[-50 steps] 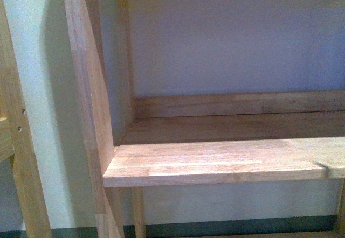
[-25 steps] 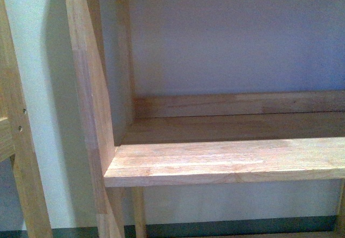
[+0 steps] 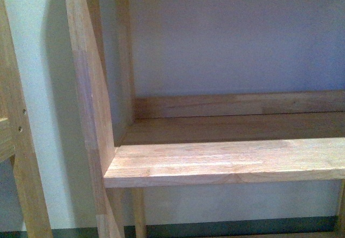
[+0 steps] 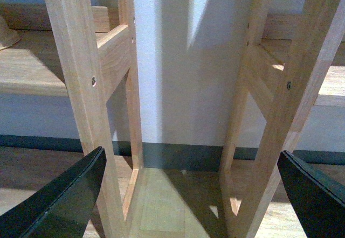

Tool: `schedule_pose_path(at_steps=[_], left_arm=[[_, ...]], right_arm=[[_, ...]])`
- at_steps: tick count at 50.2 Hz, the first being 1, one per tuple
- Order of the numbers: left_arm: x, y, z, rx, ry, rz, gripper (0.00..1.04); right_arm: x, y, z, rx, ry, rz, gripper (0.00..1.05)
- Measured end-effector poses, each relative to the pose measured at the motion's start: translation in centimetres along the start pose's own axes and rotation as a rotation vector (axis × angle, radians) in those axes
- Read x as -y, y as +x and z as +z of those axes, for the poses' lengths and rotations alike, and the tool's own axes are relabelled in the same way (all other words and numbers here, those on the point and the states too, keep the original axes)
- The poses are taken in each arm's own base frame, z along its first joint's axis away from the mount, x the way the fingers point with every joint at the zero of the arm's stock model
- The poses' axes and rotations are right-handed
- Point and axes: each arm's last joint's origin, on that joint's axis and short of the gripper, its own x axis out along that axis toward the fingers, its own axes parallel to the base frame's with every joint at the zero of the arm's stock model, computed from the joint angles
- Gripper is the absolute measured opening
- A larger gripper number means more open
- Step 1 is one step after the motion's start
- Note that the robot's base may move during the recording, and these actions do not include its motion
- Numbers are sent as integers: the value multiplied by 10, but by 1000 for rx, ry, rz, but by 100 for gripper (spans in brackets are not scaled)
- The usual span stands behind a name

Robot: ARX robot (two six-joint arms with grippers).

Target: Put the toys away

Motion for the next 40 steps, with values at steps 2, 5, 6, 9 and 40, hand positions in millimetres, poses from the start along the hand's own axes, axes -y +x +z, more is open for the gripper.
schedule_pose_path(at_steps=[2,5,6,9,40], left_arm=[[0,0,0,0,0,0,99],[0,0,0,0,0,0,99],[0,0,0,0,0,0,99],[0,0,0,0,0,0,99],[0,0,0,0,0,0,99]], right_arm=[[0,-1,-4,-1,0,0,16],[0,-3,-8,2,0,0,16],[0,-3,-10,3,0,0,16],[0,-5,-13,5,0,0,16],[0,-20,-39,11,0,1,16]])
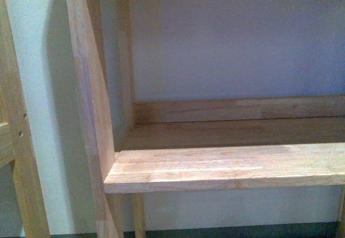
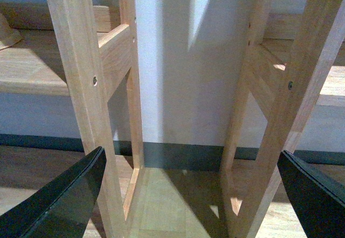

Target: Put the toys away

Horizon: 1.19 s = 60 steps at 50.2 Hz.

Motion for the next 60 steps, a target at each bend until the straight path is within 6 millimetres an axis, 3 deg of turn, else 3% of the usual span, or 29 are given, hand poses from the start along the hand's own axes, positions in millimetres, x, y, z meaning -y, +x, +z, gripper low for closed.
schedule_pose_path(at_steps=[28,36,50,53,60], left_arm=[[0,0,0,0,0,0,99],[0,0,0,0,0,0,99],[0,0,0,0,0,0,99],[0,0,0,0,0,0,99],[0,0,0,0,0,0,99]], right_arm=[[0,0,0,4,0,-1,16],[0,0,0,4,-2,0,39],[0,0,0,4,-2,-1,96],[0,0,0,4,-2,0,104],[0,0,0,4,-3,0,104]])
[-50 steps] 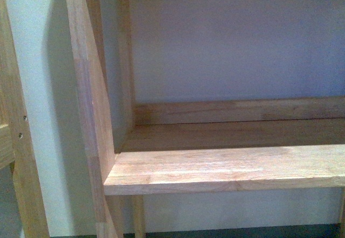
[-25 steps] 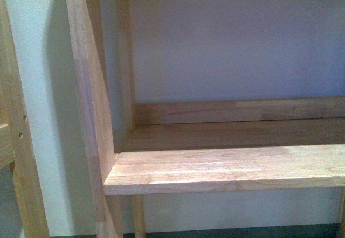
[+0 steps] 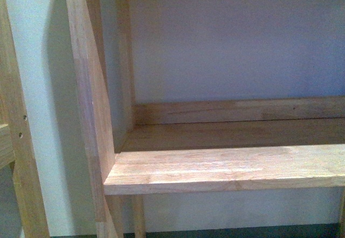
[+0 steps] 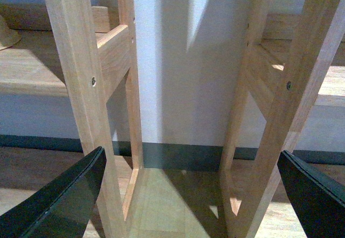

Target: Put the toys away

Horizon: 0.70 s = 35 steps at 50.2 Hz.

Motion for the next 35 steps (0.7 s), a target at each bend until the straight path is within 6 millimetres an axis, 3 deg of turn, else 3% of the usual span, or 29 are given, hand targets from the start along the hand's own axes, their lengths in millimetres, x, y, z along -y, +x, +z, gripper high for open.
schedule_pose_path(at_steps=[35], left_arm=[[0,0,0,0,0,0,99]], right_arm=[[0,0,0,0,0,0,104]])
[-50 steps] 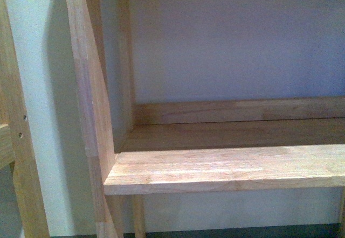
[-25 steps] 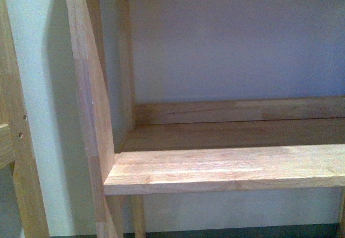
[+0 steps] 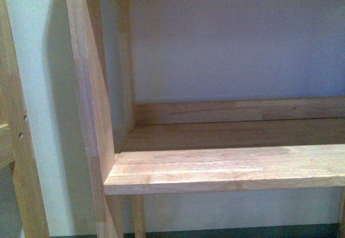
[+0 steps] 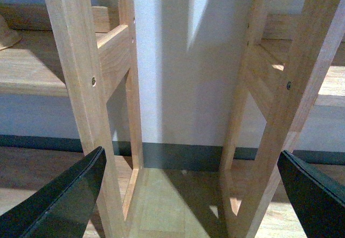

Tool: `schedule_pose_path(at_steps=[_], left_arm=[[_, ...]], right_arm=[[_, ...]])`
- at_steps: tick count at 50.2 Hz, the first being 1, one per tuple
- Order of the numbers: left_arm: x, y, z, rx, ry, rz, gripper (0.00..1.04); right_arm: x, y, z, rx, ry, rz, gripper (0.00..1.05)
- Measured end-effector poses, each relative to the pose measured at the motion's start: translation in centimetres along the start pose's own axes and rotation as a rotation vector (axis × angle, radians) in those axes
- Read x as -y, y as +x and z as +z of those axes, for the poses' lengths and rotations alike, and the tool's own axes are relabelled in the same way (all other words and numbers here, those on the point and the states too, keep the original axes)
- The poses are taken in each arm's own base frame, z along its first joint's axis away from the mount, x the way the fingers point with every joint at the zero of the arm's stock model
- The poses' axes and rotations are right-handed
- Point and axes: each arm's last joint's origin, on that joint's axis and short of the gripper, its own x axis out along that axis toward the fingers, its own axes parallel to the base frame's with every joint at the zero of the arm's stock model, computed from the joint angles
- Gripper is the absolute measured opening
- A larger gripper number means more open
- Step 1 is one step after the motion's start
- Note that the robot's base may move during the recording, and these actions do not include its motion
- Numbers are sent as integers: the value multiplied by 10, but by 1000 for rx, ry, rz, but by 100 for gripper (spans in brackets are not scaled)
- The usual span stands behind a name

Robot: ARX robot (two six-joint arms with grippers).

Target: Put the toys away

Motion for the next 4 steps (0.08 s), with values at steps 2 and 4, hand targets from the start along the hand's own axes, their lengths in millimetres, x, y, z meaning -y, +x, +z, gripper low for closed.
schedule_pose_path(at_steps=[2,4], left_arm=[[0,0,0,0,0,0,99],[0,0,0,0,0,0,99]], right_arm=[[0,0,0,0,0,0,104],[0,0,0,0,0,0,104]])
